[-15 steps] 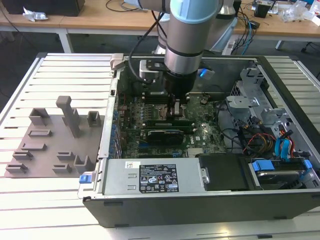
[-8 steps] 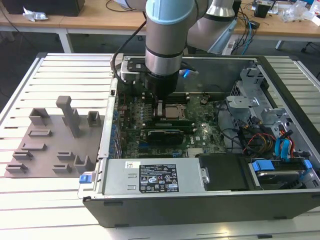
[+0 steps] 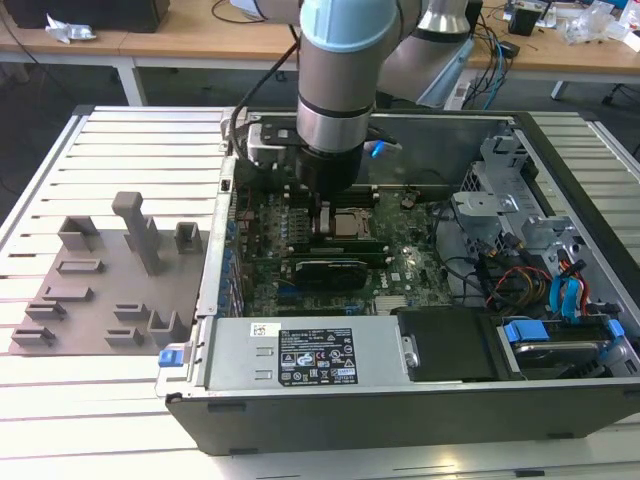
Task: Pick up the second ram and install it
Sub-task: 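Press down the second ram until it locks into place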
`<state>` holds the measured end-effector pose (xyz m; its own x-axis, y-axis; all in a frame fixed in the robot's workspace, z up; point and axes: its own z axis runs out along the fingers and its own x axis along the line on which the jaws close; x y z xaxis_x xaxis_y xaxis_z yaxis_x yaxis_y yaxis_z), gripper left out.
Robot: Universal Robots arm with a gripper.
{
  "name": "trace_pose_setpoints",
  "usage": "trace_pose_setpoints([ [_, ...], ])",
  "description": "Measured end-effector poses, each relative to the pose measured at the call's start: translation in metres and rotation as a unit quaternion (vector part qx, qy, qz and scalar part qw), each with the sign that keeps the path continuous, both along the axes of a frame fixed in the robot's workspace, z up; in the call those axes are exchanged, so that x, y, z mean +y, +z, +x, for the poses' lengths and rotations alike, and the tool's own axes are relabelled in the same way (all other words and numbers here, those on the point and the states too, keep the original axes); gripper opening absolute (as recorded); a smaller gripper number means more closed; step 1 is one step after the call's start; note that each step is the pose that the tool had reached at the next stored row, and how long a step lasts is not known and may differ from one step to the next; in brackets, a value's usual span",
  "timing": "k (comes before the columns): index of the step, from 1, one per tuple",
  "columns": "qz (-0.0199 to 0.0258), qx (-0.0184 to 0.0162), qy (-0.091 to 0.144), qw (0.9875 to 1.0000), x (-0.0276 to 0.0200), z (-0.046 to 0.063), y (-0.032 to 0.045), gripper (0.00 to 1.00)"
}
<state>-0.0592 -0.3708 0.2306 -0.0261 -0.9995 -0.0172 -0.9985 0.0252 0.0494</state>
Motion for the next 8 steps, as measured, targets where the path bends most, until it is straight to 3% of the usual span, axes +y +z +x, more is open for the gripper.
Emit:
trace_pose_setpoints([
  [5, 0.0032, 0.0125, 0.0, 0.9999, -0.0001, 0.032, 0.0007, 0.1],
  [7, 0.0033, 0.0126, 0.0, 0.9999, 0.0001, 0.033, 0.0091, 0.1],
  [8, 0.0034, 0.0125, 0.0, 0.9999, 0.0002, 0.033, 0.0186, 0.1],
])
